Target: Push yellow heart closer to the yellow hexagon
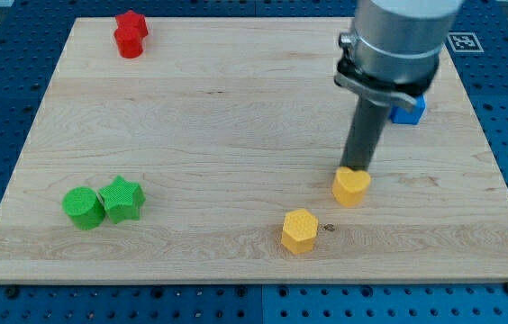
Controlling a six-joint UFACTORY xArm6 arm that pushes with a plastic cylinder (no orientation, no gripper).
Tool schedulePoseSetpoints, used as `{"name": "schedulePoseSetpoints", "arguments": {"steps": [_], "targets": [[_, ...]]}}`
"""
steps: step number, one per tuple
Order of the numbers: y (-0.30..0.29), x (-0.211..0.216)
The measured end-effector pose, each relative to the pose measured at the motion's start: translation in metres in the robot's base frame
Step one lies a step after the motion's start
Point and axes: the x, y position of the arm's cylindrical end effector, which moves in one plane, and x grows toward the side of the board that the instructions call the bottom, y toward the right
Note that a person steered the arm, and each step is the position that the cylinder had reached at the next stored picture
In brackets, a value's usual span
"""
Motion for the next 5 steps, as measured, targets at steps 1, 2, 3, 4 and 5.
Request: {"name": "schedulePoseSetpoints", "arguments": {"steps": [1, 2, 3, 4, 5], "targets": [[0.022, 0.028], [0.051, 0.044], [0.050, 0.041], [0.035, 0.036], [0.004, 0.036]]}}
